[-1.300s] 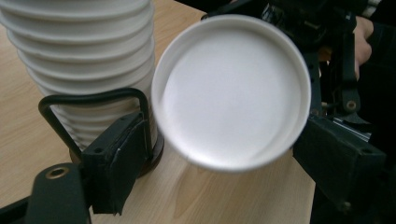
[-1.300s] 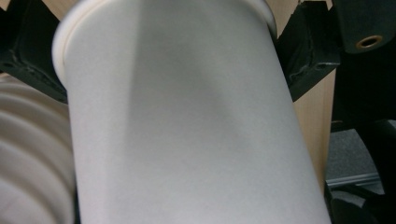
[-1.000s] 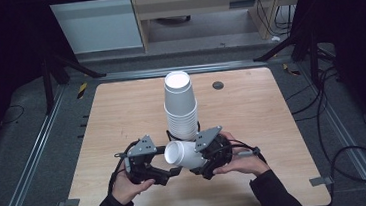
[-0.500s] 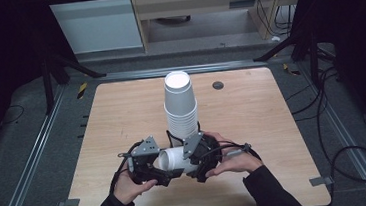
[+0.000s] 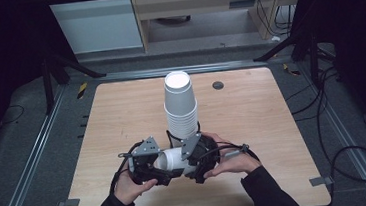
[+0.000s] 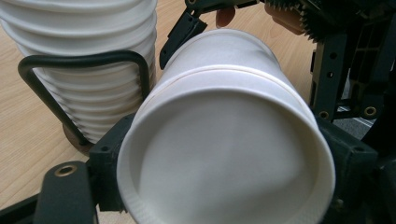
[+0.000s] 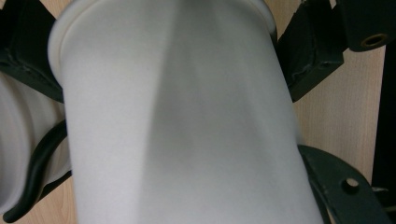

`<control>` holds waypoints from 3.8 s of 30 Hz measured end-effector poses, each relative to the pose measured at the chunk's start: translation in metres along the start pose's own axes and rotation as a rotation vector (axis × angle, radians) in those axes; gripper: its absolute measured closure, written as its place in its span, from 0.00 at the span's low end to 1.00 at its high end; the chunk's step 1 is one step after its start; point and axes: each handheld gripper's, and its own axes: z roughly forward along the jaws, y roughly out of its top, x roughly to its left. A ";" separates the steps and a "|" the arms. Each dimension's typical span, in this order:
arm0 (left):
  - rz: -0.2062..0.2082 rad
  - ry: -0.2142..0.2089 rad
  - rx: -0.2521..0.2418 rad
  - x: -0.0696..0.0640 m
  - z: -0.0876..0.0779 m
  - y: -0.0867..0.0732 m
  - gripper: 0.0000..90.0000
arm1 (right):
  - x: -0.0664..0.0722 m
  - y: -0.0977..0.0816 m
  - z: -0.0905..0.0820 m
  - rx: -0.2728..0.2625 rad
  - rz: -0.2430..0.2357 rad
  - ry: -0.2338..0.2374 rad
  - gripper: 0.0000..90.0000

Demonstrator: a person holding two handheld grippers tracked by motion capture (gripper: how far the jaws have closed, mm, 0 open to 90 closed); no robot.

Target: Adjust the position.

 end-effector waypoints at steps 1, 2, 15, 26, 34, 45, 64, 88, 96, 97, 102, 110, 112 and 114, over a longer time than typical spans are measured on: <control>0.000 0.001 -0.001 0.000 0.000 0.000 0.23 | 0.000 0.000 0.000 -0.009 0.002 0.002 0.08; 0.000 -0.002 -0.002 0.000 -0.001 0.000 0.23 | 0.000 -0.001 0.001 -0.016 0.005 0.005 0.08; 0.003 -0.010 -0.012 0.006 -0.010 -0.001 0.23 | -0.007 -0.008 -0.018 -0.102 0.064 0.012 0.03; 0.001 -0.006 -0.046 0.013 -0.018 -0.003 0.23 | -0.012 -0.041 -0.043 -0.206 0.186 -0.005 0.04; 0.014 -0.033 -0.090 0.014 -0.024 -0.003 0.23 | -0.009 -0.065 -0.049 -0.299 0.279 0.033 0.03; 0.051 -0.082 -0.098 0.009 -0.017 -0.002 0.23 | -0.006 -0.069 -0.037 -0.347 0.308 0.106 0.03; 0.092 -0.188 -0.096 -0.009 -0.001 0.002 0.23 | 0.002 -0.055 -0.020 -0.374 0.260 0.221 0.03; 0.086 -0.215 -0.076 -0.008 0.007 0.000 0.23 | 0.003 -0.055 -0.012 -0.381 0.242 0.278 0.11; 0.092 -0.197 -0.097 -0.010 0.006 0.001 0.22 | 0.002 -0.057 -0.014 -0.383 0.247 0.278 0.11; 0.093 -0.198 -0.095 -0.009 0.005 0.001 0.21 | 0.001 -0.057 -0.015 -0.380 0.249 0.274 0.11; 0.082 -0.184 -0.112 -0.006 -0.003 0.002 0.17 | -0.001 -0.060 -0.017 -0.366 0.257 0.258 0.11; 0.078 -0.148 -0.128 0.002 -0.019 0.001 0.17 | -0.005 -0.063 -0.023 -0.337 0.252 0.210 0.11; 0.080 -0.133 -0.109 0.004 -0.020 0.000 0.17 | -0.008 -0.065 -0.026 -0.323 0.249 0.190 0.11; 0.088 -0.108 -0.083 0.006 -0.020 -0.001 0.16 | -0.011 -0.065 -0.030 -0.300 0.241 0.166 0.11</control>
